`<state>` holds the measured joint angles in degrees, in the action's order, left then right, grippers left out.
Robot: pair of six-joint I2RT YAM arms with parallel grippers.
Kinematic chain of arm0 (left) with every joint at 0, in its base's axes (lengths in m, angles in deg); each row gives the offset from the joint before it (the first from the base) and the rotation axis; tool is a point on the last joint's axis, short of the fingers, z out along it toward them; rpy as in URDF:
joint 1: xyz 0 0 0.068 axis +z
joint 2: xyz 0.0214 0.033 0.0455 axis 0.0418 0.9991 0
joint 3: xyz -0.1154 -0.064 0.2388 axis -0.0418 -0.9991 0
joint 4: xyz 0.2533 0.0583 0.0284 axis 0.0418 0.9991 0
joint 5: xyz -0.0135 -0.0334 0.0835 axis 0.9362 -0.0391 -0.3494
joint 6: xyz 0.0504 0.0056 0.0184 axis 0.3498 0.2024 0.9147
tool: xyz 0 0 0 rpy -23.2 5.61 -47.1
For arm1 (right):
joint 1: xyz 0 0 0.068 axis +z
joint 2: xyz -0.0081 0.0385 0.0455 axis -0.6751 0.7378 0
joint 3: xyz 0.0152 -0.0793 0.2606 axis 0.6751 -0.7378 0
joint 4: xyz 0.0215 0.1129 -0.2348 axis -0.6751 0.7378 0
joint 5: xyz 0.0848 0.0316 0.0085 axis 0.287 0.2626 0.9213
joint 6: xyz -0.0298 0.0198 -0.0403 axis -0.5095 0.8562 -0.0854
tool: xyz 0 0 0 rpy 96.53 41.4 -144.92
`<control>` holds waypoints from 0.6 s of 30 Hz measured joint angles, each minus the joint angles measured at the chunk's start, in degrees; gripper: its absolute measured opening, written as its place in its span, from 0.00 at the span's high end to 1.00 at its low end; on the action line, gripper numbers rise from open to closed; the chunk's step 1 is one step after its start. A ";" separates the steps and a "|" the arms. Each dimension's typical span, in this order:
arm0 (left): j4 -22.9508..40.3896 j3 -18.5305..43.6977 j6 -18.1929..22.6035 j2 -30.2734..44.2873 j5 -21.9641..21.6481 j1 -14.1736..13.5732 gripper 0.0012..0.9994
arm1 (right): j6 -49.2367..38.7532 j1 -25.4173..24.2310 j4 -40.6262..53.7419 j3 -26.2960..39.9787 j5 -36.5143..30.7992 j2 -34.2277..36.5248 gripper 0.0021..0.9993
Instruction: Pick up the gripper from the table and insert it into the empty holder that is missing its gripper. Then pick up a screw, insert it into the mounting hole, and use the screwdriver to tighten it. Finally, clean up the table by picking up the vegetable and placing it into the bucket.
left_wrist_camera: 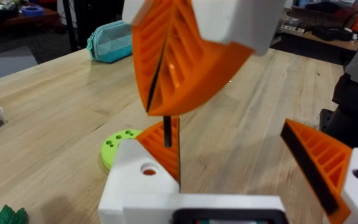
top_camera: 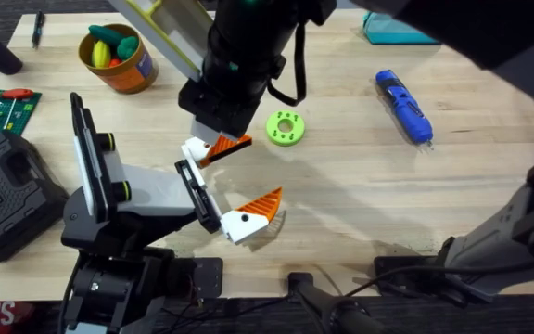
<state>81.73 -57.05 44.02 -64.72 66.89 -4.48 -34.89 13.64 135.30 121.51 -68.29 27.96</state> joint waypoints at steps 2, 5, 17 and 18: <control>-0.12 0.00 0.00 0.01 0.02 0.00 0.02 | 0.00 0.00 0.24 -0.01 0.00 0.15 1.00; -0.13 0.00 0.00 0.00 0.02 0.00 0.02 | 0.03 -0.01 -2.74 0.75 -0.02 0.15 1.00; -0.13 0.00 0.00 0.01 0.02 0.00 0.02 | 0.04 -0.01 -3.05 2.11 0.16 0.14 1.00; -0.13 0.00 0.00 0.01 0.02 0.00 0.02 | 0.04 -0.02 -2.50 2.11 0.28 0.14 1.00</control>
<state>81.60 -57.05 44.02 -64.71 66.91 -4.48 -34.85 13.61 132.80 123.62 -68.01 28.10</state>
